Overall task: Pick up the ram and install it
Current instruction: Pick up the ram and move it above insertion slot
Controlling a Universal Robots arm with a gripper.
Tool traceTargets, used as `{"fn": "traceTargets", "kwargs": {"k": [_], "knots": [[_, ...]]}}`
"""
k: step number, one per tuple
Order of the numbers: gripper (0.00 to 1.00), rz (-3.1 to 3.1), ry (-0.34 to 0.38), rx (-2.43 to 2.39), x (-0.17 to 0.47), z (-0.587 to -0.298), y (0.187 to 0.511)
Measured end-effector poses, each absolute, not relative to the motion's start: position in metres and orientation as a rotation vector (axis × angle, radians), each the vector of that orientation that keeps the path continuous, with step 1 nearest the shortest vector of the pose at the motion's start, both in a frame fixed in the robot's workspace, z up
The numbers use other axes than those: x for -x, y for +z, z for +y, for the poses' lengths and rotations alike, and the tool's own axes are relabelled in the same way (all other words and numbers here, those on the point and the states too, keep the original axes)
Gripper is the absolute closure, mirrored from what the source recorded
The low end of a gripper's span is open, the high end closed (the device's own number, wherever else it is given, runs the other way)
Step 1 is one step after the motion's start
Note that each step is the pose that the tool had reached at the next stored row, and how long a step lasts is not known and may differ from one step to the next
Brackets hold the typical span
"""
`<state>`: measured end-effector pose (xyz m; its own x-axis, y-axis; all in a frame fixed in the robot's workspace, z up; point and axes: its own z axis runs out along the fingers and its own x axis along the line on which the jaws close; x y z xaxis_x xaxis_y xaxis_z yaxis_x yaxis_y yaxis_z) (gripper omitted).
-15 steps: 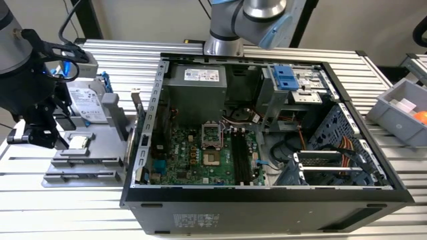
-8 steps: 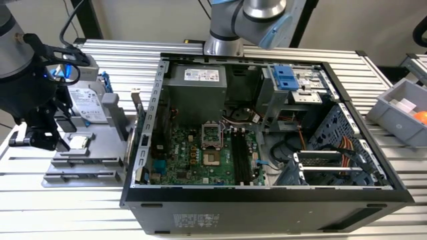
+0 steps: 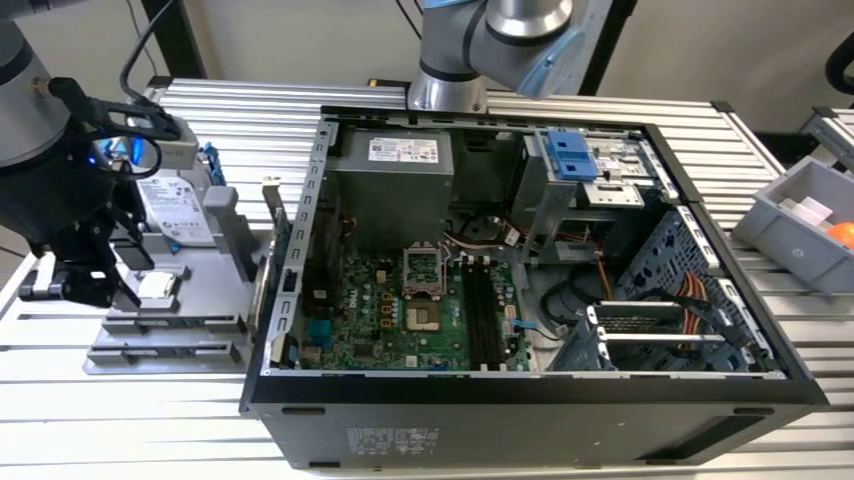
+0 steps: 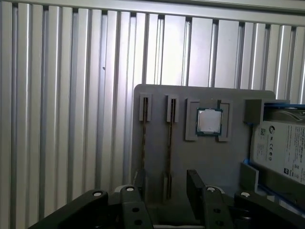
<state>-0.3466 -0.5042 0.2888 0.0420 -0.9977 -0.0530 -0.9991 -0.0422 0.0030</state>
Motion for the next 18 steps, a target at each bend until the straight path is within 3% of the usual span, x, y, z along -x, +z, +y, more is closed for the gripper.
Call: {"fn": "traceTargets", "kwargs": {"k": [18], "knots": [[0.00, 2.150, 0.063, 2.242, 0.3466, -0.5107, 0.2789]]}}
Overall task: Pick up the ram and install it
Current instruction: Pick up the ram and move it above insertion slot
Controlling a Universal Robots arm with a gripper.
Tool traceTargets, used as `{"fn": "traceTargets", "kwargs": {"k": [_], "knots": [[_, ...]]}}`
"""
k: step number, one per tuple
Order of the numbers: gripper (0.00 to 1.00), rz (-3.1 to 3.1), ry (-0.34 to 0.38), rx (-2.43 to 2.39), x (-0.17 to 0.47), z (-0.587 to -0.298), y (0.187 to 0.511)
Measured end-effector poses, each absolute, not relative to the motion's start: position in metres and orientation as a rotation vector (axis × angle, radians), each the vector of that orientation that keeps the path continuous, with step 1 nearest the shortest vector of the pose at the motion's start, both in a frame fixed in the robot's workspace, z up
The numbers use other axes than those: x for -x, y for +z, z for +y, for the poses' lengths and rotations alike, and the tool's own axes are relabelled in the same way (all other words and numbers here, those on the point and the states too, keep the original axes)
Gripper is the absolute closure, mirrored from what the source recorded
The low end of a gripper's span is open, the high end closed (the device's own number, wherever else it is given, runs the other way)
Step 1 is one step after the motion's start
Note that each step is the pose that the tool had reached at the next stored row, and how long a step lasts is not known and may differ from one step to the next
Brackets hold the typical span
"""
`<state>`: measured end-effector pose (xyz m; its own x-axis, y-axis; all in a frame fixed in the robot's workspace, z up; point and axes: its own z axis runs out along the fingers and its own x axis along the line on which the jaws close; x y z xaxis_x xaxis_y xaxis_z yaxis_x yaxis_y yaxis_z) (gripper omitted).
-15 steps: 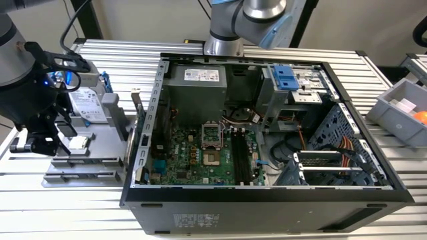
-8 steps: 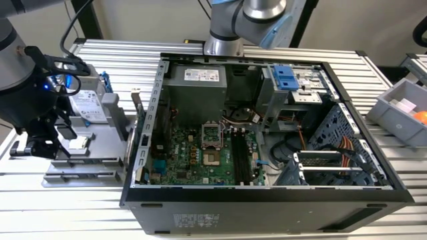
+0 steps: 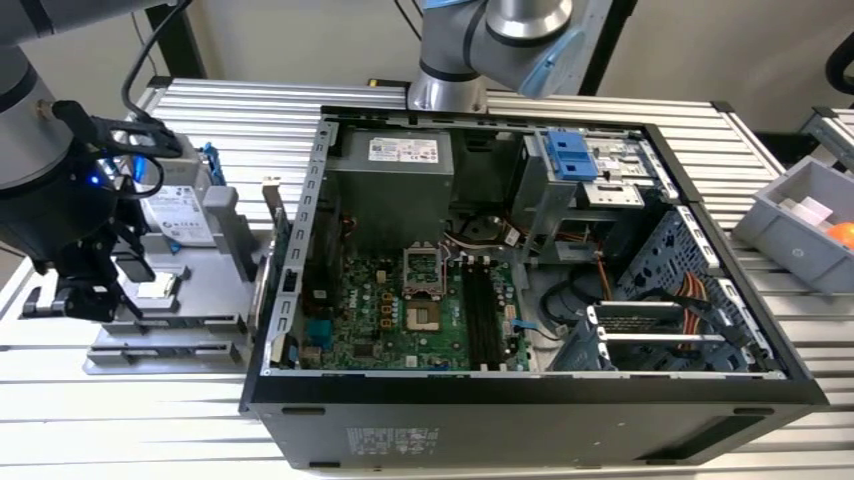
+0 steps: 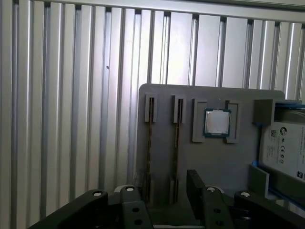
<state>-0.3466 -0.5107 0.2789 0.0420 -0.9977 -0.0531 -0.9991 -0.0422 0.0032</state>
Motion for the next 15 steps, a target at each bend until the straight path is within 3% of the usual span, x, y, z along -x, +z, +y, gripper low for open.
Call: {"fn": "traceTargets", "kwargs": {"k": [15], "knots": [[0.00, 2.150, 0.063, 2.242, 0.3466, -0.5107, 0.2746]]}}
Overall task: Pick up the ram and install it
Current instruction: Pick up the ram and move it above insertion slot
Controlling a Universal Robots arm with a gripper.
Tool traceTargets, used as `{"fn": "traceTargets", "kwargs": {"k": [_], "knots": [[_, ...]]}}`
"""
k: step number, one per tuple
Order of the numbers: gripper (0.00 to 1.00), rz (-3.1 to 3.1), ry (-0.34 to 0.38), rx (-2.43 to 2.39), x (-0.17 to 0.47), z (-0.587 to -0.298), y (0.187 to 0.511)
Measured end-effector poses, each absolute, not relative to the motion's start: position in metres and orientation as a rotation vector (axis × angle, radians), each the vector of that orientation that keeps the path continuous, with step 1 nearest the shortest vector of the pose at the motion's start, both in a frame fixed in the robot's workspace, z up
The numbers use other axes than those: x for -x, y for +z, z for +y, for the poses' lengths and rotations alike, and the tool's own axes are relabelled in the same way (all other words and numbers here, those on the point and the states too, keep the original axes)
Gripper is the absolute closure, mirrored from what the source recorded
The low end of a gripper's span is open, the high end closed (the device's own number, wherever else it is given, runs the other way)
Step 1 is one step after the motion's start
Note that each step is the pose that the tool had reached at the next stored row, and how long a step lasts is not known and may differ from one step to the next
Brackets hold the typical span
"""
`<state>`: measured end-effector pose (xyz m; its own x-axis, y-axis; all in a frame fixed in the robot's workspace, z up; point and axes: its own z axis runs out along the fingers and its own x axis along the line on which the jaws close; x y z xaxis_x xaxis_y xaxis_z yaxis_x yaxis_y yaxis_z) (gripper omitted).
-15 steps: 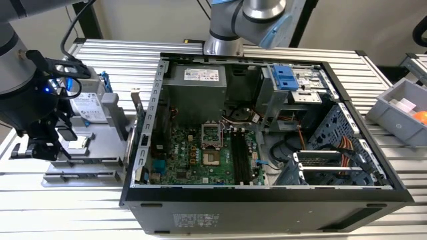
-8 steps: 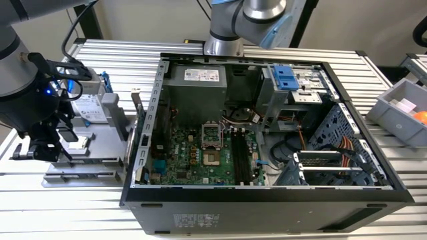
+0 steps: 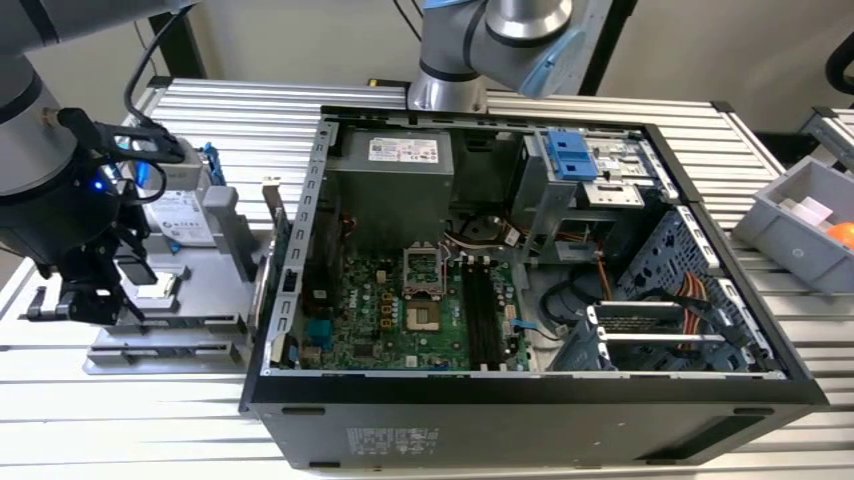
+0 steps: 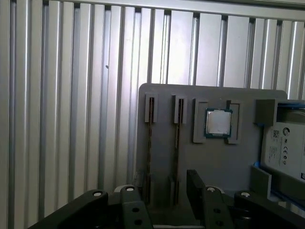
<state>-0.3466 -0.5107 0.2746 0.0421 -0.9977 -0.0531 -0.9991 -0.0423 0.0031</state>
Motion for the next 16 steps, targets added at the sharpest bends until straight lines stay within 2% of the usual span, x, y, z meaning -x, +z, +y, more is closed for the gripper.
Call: {"fn": "traceTargets", "kwargs": {"k": [16], "knots": [[0.00, 2.150, 0.063, 2.243, 0.347, -0.511, 0.263]]}}
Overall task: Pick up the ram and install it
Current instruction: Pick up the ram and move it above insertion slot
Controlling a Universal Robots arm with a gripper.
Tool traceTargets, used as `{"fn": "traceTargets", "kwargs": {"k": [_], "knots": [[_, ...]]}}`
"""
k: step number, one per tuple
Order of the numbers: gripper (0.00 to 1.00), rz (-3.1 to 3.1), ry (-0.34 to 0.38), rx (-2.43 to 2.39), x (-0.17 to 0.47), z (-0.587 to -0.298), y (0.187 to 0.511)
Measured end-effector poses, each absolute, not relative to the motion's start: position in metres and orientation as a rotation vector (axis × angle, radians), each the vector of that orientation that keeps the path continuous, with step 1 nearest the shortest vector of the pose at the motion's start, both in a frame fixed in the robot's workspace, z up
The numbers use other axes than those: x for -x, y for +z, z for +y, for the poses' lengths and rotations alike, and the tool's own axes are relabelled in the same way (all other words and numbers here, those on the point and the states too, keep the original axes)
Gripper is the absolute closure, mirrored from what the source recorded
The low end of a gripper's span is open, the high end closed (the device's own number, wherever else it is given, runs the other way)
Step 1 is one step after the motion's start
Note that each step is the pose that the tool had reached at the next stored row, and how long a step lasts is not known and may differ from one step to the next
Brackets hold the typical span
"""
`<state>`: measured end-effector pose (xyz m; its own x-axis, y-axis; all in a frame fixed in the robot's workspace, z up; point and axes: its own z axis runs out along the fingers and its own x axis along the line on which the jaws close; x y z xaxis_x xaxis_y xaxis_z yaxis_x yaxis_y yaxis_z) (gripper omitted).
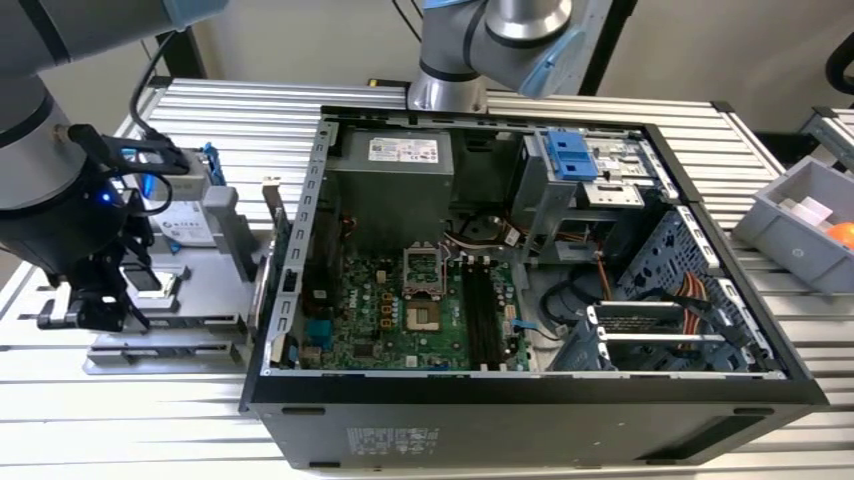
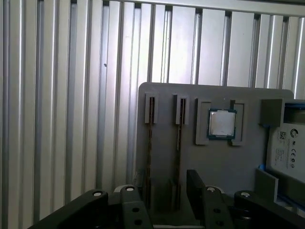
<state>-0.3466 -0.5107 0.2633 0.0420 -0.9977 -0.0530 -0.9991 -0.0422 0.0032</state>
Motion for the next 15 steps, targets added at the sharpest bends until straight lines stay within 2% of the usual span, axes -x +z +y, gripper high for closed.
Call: {"fn": "traceTargets", "kwargs": {"k": [15], "knots": [[0.00, 2.150, 0.063, 2.242, 0.3466, -0.5106, 0.2533]]}}
